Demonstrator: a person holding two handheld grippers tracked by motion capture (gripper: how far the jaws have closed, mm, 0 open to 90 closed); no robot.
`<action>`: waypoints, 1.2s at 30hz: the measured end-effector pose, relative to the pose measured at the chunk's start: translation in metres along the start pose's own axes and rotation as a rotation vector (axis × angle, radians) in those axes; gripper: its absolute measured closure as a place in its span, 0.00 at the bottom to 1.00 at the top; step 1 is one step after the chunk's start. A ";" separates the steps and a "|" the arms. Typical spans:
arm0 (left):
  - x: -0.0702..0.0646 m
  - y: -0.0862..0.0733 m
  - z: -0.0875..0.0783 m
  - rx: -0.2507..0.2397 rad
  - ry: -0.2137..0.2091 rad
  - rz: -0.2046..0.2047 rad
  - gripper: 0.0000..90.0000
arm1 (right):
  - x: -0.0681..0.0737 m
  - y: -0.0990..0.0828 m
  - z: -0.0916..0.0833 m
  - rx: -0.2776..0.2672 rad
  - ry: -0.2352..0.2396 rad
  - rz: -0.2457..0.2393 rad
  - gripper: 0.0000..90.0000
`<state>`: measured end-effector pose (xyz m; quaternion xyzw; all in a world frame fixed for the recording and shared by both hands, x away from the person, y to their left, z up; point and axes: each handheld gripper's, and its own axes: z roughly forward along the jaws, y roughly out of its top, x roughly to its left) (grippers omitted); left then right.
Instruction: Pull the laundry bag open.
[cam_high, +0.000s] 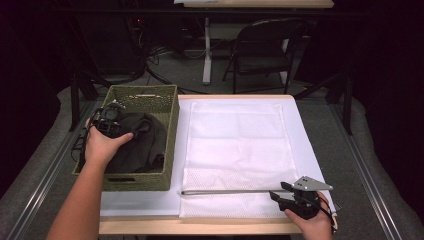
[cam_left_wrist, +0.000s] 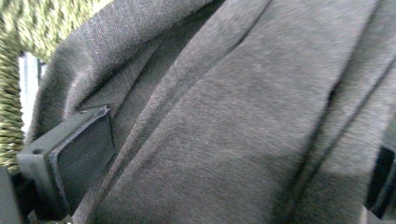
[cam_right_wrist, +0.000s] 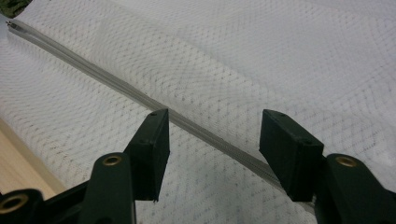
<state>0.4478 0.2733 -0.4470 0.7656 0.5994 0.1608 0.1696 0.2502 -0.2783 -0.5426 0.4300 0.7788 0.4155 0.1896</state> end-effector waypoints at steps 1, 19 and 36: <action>0.001 0.000 0.002 0.000 -0.009 -0.006 0.00 | 0.000 0.000 0.000 0.003 0.000 0.001 0.47; 0.006 -0.003 0.030 0.036 -0.164 -0.059 0.04 | 0.001 -0.001 0.000 0.006 0.004 0.013 0.47; -0.006 -0.011 0.042 0.055 -0.108 -0.020 0.00 | 0.002 -0.001 0.003 0.015 0.018 0.007 0.47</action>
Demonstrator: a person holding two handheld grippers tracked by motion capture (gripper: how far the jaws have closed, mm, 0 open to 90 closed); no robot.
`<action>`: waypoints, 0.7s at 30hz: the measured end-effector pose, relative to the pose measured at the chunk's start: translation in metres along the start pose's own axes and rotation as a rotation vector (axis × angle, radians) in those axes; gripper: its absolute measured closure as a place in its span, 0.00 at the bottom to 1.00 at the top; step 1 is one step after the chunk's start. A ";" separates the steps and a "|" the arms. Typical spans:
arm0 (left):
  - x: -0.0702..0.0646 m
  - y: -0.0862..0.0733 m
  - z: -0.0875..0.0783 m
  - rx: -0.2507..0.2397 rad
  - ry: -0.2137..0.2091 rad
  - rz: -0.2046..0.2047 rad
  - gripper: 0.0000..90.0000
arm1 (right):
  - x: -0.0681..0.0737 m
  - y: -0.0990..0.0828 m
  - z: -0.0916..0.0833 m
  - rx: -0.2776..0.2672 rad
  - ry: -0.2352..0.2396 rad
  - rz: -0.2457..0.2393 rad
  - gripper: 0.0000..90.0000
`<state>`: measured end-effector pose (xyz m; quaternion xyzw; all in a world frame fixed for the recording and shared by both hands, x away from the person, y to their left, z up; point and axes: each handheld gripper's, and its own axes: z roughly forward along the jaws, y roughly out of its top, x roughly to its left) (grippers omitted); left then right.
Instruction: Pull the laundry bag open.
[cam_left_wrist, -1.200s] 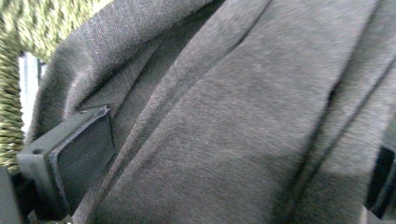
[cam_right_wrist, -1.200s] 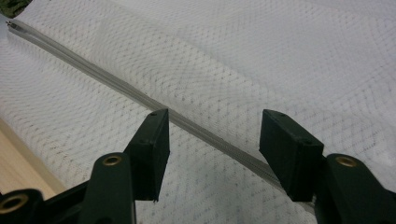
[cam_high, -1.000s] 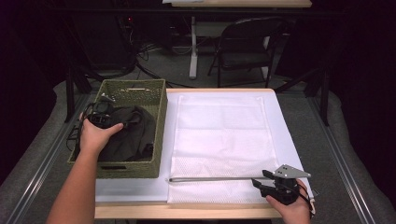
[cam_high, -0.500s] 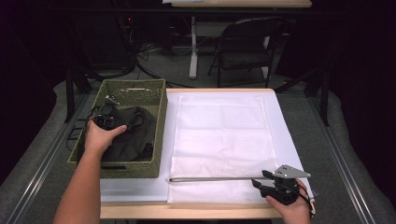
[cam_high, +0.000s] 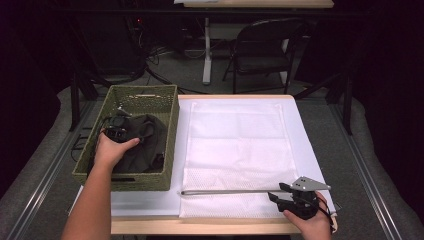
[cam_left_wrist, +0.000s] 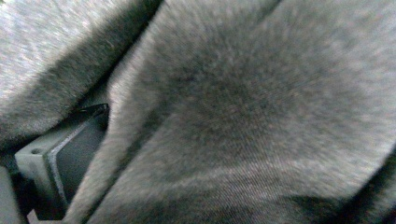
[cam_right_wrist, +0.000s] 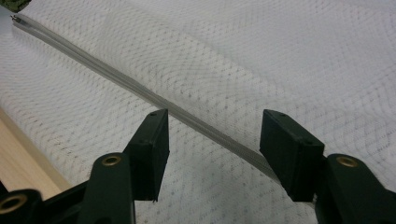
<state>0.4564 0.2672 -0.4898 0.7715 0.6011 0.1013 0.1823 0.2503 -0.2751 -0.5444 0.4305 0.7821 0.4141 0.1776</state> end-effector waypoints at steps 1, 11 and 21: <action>-0.001 -0.001 0.002 0.021 0.006 0.008 0.00 | -0.001 0.000 0.000 0.001 0.001 -0.001 0.47; 0.002 -0.006 0.008 0.008 0.002 -0.009 0.00 | 0.000 0.001 0.001 0.003 0.004 -0.003 0.46; 0.003 -0.008 0.012 -0.018 0.016 -0.012 0.01 | 0.000 0.001 0.001 0.004 0.005 -0.002 0.46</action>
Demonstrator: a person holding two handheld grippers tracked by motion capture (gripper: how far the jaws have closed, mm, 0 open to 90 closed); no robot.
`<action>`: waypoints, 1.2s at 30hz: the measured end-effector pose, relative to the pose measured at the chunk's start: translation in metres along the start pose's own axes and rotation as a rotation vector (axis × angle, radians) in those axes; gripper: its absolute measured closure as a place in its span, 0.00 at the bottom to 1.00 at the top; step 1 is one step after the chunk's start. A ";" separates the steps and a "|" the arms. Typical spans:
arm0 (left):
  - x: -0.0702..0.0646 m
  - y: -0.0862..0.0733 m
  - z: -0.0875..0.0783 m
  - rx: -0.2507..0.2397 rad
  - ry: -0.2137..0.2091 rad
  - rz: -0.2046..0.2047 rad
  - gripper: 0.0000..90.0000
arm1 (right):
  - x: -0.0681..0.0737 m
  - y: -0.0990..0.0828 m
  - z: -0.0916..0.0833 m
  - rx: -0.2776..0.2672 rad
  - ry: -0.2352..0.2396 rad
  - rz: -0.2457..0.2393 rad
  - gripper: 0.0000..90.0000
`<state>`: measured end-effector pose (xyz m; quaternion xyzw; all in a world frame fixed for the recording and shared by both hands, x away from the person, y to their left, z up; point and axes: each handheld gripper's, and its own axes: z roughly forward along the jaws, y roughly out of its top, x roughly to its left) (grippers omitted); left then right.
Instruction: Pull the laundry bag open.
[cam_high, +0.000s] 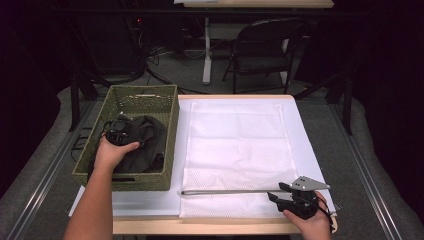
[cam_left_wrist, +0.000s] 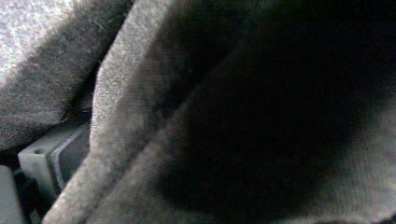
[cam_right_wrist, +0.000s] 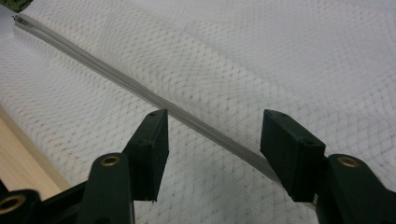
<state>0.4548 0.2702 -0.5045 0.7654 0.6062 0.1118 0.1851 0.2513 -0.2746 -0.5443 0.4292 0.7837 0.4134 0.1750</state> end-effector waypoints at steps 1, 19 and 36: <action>0.000 0.000 0.000 0.000 0.000 0.000 0.01 | 0.000 0.000 0.000 0.000 0.000 0.000 0.46; 0.001 0.000 0.001 -0.013 0.024 -0.015 0.24 | -0.001 0.000 0.001 -0.004 0.002 -0.008 0.46; 0.008 -0.001 -0.011 -0.015 0.003 -0.095 0.68 | -0.003 0.000 0.000 -0.006 0.002 -0.009 0.46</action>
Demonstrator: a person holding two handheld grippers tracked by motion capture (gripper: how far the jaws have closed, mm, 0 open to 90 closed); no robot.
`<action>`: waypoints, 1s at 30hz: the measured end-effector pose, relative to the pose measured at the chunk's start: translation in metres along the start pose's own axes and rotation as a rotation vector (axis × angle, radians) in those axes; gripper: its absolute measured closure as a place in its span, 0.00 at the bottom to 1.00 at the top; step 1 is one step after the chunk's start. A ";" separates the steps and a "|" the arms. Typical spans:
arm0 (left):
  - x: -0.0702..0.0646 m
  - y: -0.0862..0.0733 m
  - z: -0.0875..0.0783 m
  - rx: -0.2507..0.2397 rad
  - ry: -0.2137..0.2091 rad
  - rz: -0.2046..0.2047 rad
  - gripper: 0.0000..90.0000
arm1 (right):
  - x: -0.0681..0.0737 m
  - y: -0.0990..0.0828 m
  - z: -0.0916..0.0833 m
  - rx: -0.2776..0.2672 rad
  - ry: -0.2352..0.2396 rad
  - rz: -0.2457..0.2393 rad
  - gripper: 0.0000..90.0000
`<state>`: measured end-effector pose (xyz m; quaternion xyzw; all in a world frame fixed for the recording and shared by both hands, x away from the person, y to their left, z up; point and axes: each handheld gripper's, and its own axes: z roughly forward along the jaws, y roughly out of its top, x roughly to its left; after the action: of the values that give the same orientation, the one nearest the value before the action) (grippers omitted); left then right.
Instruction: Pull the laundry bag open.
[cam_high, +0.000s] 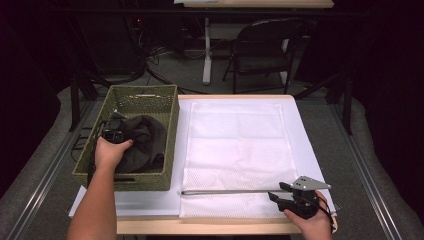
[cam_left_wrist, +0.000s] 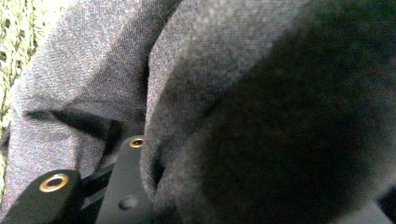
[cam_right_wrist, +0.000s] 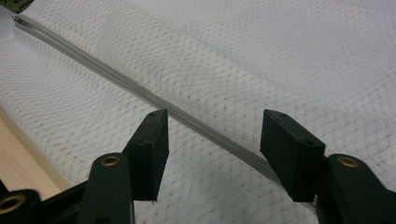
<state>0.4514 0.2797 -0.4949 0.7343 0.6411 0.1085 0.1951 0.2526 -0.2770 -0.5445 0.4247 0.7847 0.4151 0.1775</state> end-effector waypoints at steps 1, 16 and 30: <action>0.000 0.000 0.000 0.000 0.000 0.000 0.68 | 0.000 0.000 0.000 0.000 0.000 0.000 0.46; -0.001 -0.005 -0.024 -0.093 -0.004 0.022 0.72 | 0.001 0.001 -0.001 -0.007 0.000 0.003 0.46; -0.006 0.009 -0.061 -0.150 -0.011 0.053 0.73 | 0.001 0.001 -0.001 -0.005 0.002 0.009 0.46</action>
<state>0.4339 0.2820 -0.4353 0.7348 0.6106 0.1574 0.2502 0.2521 -0.2763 -0.5434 0.4274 0.7819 0.4184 0.1757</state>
